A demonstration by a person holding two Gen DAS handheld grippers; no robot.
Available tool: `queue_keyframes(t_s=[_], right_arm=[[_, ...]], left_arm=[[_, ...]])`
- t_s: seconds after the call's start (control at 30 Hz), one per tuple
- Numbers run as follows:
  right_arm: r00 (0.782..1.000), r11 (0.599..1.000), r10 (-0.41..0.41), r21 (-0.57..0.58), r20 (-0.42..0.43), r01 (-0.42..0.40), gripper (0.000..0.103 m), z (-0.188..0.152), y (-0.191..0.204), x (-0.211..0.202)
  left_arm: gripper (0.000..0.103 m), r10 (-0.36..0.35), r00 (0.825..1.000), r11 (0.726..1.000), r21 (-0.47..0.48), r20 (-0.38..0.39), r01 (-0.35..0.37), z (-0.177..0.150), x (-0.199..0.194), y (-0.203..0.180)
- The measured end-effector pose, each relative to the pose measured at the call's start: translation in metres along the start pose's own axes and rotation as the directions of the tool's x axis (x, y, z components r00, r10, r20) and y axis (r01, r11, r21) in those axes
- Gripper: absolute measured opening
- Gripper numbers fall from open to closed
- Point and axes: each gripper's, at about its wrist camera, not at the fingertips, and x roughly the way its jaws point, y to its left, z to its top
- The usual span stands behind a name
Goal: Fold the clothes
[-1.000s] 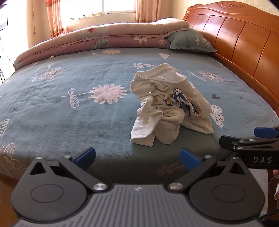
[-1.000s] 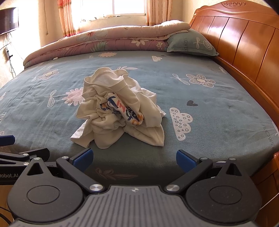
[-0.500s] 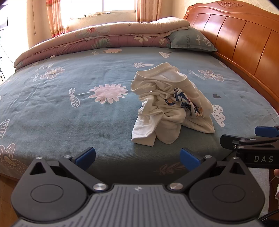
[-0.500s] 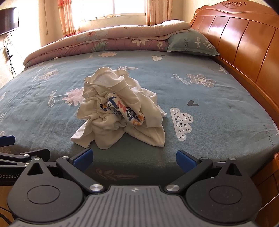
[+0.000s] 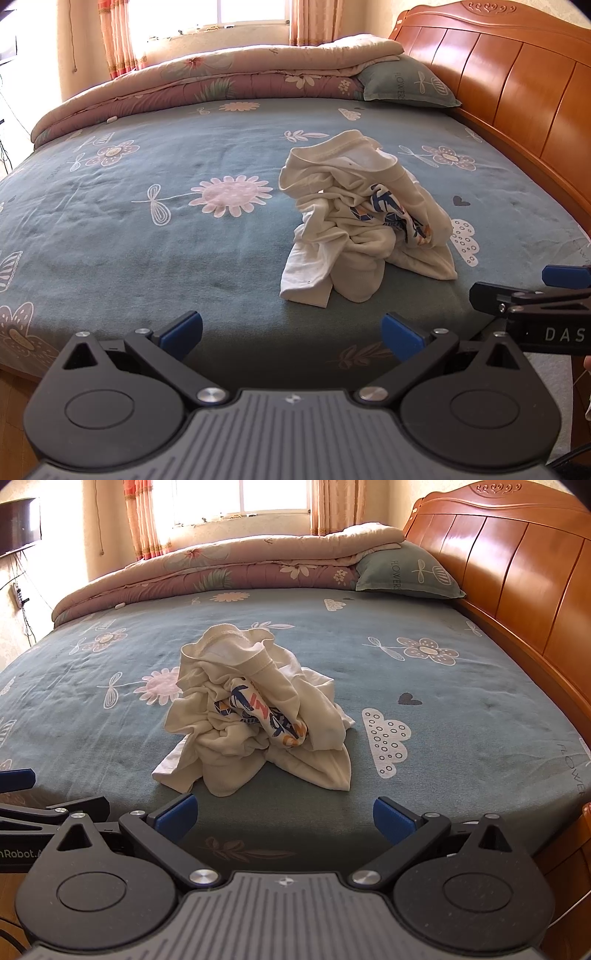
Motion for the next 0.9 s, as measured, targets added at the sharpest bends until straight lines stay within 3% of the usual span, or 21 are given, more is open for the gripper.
queue_keyframes(t_s=[0.9], right_arm=[[1.000, 1.000, -0.002, 0.009, -0.027, 0.002, 0.103, 0.000, -0.003, 0.015]], left_arm=[[0.102, 0.010, 1.000, 0.999, -0.045, -0.008, -0.010, 0.000, 0.012, 0.016]])
